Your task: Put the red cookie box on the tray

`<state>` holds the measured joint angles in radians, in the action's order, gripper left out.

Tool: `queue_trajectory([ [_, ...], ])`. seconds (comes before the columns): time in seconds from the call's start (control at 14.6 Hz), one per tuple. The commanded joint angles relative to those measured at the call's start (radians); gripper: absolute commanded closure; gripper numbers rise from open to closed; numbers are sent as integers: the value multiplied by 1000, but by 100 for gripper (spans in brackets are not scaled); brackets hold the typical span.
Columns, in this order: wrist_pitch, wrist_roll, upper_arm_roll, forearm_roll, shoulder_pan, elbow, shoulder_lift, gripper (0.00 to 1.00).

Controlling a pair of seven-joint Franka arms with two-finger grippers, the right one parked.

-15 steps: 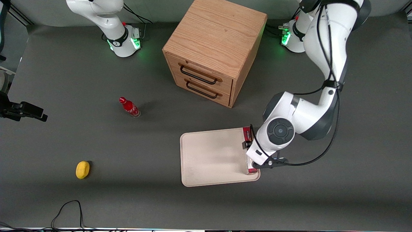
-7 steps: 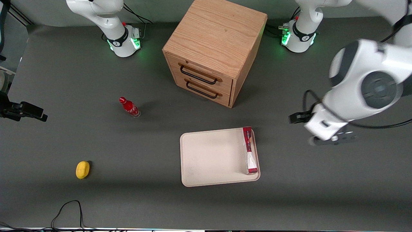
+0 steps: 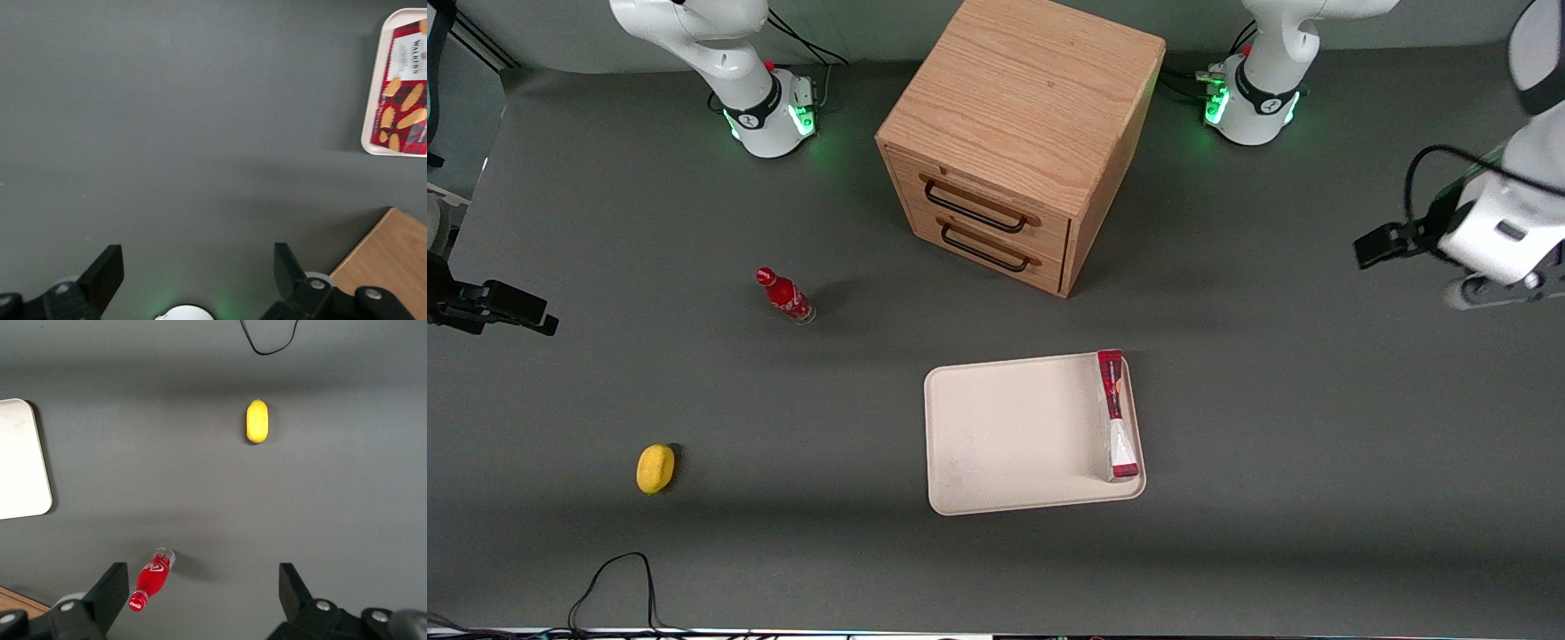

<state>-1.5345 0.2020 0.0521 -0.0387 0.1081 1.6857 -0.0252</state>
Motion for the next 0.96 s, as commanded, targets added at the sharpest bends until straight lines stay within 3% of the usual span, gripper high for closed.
queue_trajectory([
  [0.0,-33,-47,41,0,5,97,-94,0],
  [0.34,-9,-105,29,-15,-74,46,-70,0],
  [0.62,14,-104,-38,-16,-134,37,-65,0],
  [0.89,17,-105,-38,-18,-125,37,-67,0],
])
